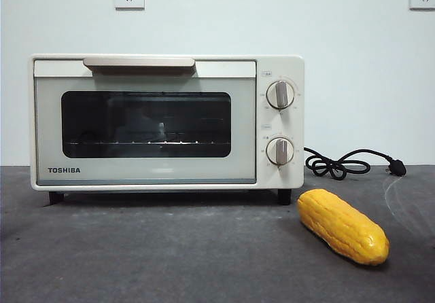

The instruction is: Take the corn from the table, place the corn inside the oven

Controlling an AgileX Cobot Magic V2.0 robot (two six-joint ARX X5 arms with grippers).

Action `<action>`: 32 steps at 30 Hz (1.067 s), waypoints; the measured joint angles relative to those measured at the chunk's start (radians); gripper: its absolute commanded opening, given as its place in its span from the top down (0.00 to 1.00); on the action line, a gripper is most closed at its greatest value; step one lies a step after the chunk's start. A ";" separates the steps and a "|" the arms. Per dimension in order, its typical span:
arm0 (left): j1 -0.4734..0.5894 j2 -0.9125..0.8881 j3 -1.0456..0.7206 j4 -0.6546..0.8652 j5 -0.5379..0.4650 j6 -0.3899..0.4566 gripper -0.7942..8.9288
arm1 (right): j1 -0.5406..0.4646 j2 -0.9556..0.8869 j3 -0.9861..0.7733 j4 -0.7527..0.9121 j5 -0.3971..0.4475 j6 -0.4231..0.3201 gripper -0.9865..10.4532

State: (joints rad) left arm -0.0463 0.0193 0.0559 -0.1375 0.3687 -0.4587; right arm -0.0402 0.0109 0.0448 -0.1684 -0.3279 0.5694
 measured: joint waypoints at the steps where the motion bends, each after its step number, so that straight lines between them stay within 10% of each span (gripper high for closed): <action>1: 0.000 0.004 0.015 0.000 0.002 -0.003 0.92 | 0.000 0.002 0.009 -0.002 -0.015 0.002 0.91; 17: 0.000 0.387 0.425 -0.077 0.240 0.003 0.92 | 0.000 0.351 0.410 0.004 -0.354 -0.036 0.92; 32: -0.078 0.881 0.981 -0.640 0.279 0.339 0.92 | 0.011 0.678 0.835 -0.154 -0.570 -0.154 0.91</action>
State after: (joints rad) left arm -0.1242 0.9001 1.0370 -0.7773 0.6479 -0.1200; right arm -0.0292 0.6884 0.8803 -0.3222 -0.8982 0.4149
